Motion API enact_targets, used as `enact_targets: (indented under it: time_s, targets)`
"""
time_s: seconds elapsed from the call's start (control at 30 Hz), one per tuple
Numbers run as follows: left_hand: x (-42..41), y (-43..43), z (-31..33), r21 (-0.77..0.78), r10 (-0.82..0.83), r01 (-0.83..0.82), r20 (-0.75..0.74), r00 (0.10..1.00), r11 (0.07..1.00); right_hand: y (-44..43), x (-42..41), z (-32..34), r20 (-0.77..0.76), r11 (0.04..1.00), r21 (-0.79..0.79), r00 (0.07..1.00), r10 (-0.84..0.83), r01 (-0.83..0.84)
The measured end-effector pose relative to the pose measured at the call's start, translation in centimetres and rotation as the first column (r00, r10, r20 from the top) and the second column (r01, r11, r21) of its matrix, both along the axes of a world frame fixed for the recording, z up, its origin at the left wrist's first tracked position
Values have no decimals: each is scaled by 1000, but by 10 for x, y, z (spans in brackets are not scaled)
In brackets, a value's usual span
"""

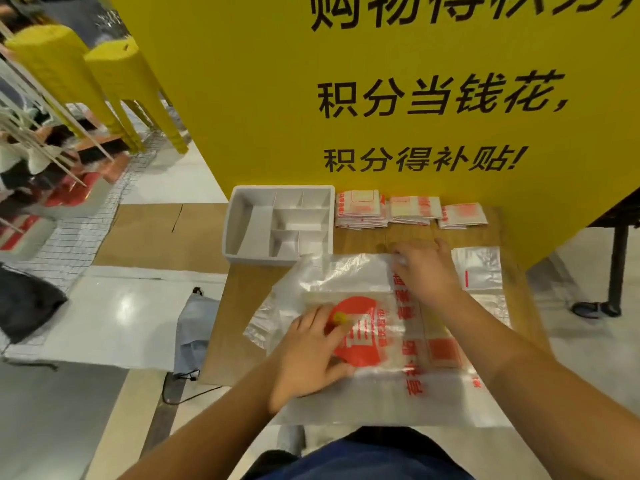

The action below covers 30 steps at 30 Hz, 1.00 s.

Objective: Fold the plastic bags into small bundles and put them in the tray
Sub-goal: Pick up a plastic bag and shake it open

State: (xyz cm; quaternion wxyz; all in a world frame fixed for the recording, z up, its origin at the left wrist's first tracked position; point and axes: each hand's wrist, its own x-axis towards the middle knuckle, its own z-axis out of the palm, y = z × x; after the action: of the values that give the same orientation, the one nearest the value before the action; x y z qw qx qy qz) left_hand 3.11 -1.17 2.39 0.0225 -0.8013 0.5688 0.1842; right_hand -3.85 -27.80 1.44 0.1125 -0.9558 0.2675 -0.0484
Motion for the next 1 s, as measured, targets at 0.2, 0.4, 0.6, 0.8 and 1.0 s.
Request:
enact_targets:
  time_s: [0.2, 0.4, 0.6, 0.8, 1.0]
  targets:
    - [8, -2, -9, 109, 64, -65, 13, 998, 992, 14, -17, -12, 147, 990, -81, 981, 123, -112]
    - [15, -4, 4, 68, 102, -106, 60, 993, 992, 36, -39, -28, 20, 993, 73, 995, 97, -98]
    - [37, 11, 35, 35, 378, -397, 241, 894, 917, 41, -31, -11, -31, 990, 137, 999, 36, -32]
    - [59, 39, 60, -109, 552, -542, 93, 829, 833, 83, 13, 41, 117, 949, 215, 971, 209, -230]
    - [108, 137, 89, -73, 759, -760, 175, 627, 646, 192, 100, 86, 125, 819, 152, 833, 539, -553]
